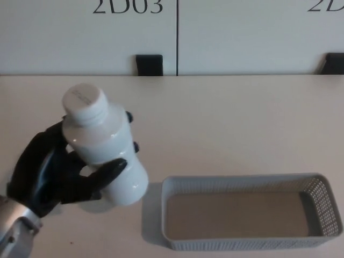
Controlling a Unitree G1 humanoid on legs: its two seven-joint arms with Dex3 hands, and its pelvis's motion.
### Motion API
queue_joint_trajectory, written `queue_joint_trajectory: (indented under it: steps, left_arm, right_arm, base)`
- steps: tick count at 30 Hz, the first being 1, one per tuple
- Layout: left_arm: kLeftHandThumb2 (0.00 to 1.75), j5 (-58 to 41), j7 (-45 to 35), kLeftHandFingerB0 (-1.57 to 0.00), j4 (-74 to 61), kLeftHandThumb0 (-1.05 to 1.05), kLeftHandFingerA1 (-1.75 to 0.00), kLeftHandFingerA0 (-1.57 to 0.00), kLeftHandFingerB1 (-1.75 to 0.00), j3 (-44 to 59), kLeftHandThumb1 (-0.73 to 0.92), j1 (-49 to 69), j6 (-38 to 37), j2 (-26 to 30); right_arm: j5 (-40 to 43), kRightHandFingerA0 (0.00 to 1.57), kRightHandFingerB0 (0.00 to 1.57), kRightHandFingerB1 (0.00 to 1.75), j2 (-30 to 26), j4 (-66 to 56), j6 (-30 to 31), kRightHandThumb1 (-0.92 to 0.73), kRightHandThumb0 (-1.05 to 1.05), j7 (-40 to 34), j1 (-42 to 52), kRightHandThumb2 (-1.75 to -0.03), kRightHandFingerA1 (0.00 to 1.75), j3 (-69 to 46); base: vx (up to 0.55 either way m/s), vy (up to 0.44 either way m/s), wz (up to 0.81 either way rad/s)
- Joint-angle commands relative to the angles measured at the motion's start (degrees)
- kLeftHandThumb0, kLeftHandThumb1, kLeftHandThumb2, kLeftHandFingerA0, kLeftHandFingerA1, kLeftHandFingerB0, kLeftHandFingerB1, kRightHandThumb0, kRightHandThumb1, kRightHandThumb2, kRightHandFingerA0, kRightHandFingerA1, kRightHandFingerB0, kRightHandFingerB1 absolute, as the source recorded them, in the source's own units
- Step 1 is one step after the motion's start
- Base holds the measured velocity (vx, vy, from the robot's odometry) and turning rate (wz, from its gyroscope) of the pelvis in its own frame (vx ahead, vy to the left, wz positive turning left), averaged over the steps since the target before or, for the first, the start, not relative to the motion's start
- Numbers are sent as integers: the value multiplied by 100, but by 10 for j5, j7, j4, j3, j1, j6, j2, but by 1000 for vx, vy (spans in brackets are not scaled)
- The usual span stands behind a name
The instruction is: The robot walk up to a desk on which a bottle is kept on the left hand side and a container is kept on the right hand side. The robot uses its left hand to pick up the bottle and places it in the container.
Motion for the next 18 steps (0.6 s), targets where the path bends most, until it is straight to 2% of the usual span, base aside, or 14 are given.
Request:
queue_joint_trajectory:
  steps: [1,4,5,6,7,8,9,11,12,13,17,18]
  left_arm:
    - [74,3,22,-80,-50,-7,-128,-99,-91,-49,75,-39,49,3]
    - [71,35,33,-80,-49,-12,-124,-100,-89,-88,74,-80,57,4]
    - [68,48,38,-80,-47,-14,-121,-101,-90,-104,75,-88,60,5]
    - [66,52,39,-80,-41,-10,-120,-100,-89,-114,77,-95,60,1]
    - [67,59,38,-78,-25,-12,-119,-99,-88,-130,79,-110,56,-3]
    - [67,64,36,-78,-13,-12,-119,-99,-88,-141,79,-119,51,-3]
    - [64,78,35,-77,4,-8,-117,-96,-86,-161,81,-129,43,-7]
    - [64,89,35,-76,18,-7,-117,-95,-86,-180,81,-134,32,-9]
    - [66,95,34,-75,26,-9,-119,-95,-88,-189,80,-135,25,-10]
    - [63,108,33,-76,42,-12,-114,-94,-85,-207,80,-135,13,-12]
    - [65,133,36,-74,77,-10,-111,-95,-87,-237,80,-128,-15,-15]
    - [64,136,36,-72,83,-11,-113,-92,-87,-243,81,-123,-14,-14]
  right_arm:
    - [-11,42,20,54,-15,2,-4,-32,-24,-1,-3,-83,67,7]
    - [-8,43,22,55,-15,-4,7,-32,-22,-7,-9,-83,67,10]
    - [-6,48,36,45,-14,-10,14,-48,-26,-14,-6,-54,62,10]
    - [-8,43,24,55,-16,-10,11,-33,-22,-12,-6,-84,67,12]
    - [-13,48,34,44,-19,-5,4,-49,-29,-8,-9,-55,63,15]
    - [-15,48,34,44,-22,1,0,-49,-29,-7,-13,-55,63,16]
    - [-12,42,24,55,-22,4,0,-32,-23,-6,-14,-83,67,15]
    - [-8,40,23,55,-21,2,2,-31,-24,-4,-10,-82,66,13]
    - [-10,45,34,44,-20,0,2,-49,-30,-6,-9,-55,60,13]
    - [-13,40,23,55,-20,-3,0,-33,-24,-8,-6,-84,65,15]
    - [-19,42,23,55,-22,-8,-4,-33,-24,-8,-2,-84,66,18]
    - [-20,49,34,44,-21,-11,-3,-48,-30,-10,0,-55,62,19]
  base:
    - [0,0,0]
    - [0,0,0]
    - [0,0,0]
    - [0,0,0]
    - [0,0,0]
    - [0,0,0]
    - [0,0,0]
    - [0,0,0]
    - [0,0,0]
    - [0,0,0]
    - [0,0,0]
    - [0,0,0]
